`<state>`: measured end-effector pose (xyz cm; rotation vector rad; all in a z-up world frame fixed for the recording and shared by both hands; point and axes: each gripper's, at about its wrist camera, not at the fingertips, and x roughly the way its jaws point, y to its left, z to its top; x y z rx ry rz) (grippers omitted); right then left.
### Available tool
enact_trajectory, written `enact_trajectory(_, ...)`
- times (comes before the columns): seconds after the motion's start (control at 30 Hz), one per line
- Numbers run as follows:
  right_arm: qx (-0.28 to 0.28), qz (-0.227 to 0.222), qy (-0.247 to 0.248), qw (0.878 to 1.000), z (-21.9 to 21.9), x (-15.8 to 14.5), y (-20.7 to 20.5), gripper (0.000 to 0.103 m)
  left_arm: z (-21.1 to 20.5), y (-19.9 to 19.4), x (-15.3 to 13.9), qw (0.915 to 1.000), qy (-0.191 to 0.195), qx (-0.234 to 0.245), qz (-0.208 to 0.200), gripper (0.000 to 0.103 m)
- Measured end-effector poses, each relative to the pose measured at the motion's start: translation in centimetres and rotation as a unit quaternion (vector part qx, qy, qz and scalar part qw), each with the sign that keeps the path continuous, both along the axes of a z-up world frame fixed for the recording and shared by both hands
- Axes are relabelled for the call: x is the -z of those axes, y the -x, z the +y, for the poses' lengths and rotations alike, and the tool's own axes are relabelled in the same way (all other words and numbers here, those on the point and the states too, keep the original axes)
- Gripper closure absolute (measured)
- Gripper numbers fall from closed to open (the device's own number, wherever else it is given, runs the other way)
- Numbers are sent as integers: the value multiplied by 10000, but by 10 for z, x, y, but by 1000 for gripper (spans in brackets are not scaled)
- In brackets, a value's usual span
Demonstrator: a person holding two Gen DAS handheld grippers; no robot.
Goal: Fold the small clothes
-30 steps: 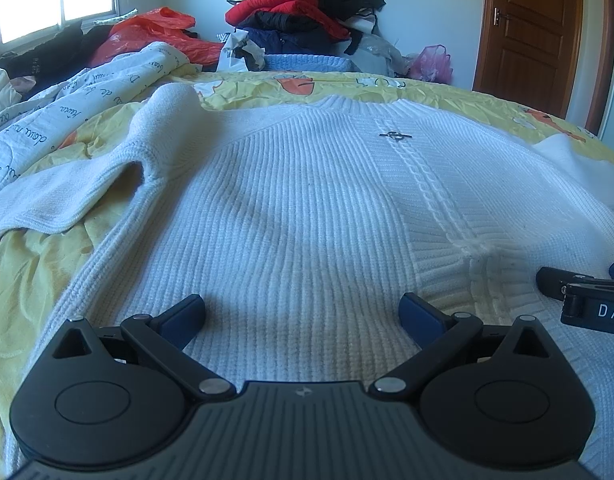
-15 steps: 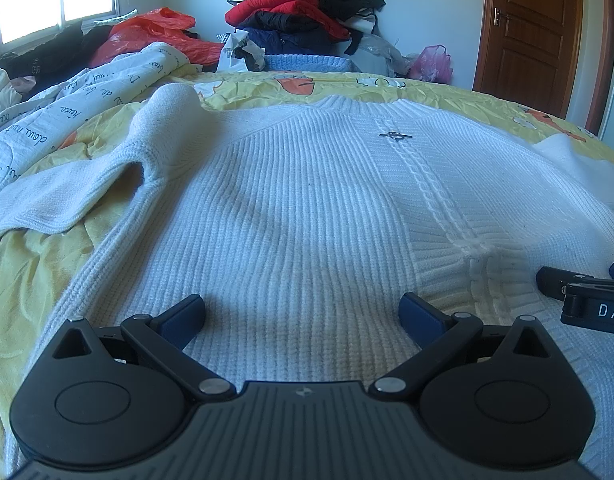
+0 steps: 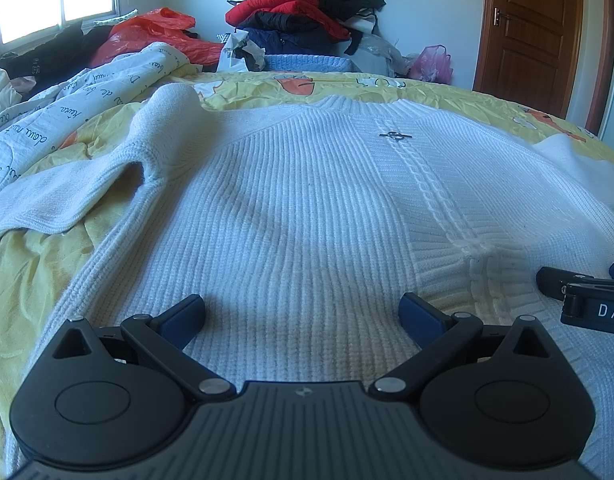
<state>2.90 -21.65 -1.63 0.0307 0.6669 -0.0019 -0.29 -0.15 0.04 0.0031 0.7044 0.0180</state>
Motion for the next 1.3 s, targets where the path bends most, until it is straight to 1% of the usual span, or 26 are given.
enact_trajectory(0.67, -4, 5, -4, 10000, 1, 1, -2, 0, 0, 0, 0, 10000, 3, 0, 2, 0)
enact_trajectory(0.77, -225, 60, -89, 9997, -6, -5, -4, 0, 0, 0, 0, 10000, -1, -3, 2, 0)
enact_trajectory(0.8, -336, 44, -221, 9992, -14, -9, -6, 0, -1, 0, 0, 10000, 0, -3, 1, 0)
enact_trajectory(0.83, -346, -47, -440, 9984, -28, -16, -7, 0, 0, 0, 0, 10000, 2, -3, -1, 0)
enact_trajectory(0.9, -284, -406, -1038, 9934, -63, -35, -11, 0, -1, 0, 0, 10000, 7, 2, -1, 0)
enact_trajectory(0.97, -52, -818, -1748, 9812, -112, -46, -20, 0, -1, 0, 0, 10000, 7, -1, -2, 0)
enact_trajectory(1.0, 207, -875, -2058, 9745, -142, -50, -29, 0, -1, 0, 0, 10000, 8, -1, -1, 0)
enact_trajectory(1.07, 788, -683, -2390, 9654, -202, -52, -53, 0, -1, 0, 0, 10000, 15, 1, -1, 0)
enact_trajectory(1.1, 1145, -669, -2549, 9578, -234, -51, -63, 0, -1, 0, 0, 10000, 11, 0, 0, 0)
enact_trajectory(1.13, 1560, -723, -2712, 9470, -267, -46, -71, 1, -1, 0, 0, 10000, 8, 1, 0, 0)
enact_trajectory(1.2, 2333, -803, -2924, 9239, -326, -38, -82, 16, -1, 0, 0, 10000, 11, 1, -1, 0)
enact_trajectory(1.23, 2611, -829, -2957, 9151, -351, -34, -86, 20, -1, 0, 0, 10000, 12, 1, -1, 0)
enact_trajectory(1.27, 2901, -822, -2925, 9075, -374, -30, -91, 31, -1, 0, 0, 10000, 10, 0, -1, 0)
enact_trajectory(1.3, 3164, -801, -2883, 9002, -392, -24, -95, 38, -1, 0, 0, 10000, 10, -1, -1, 0)
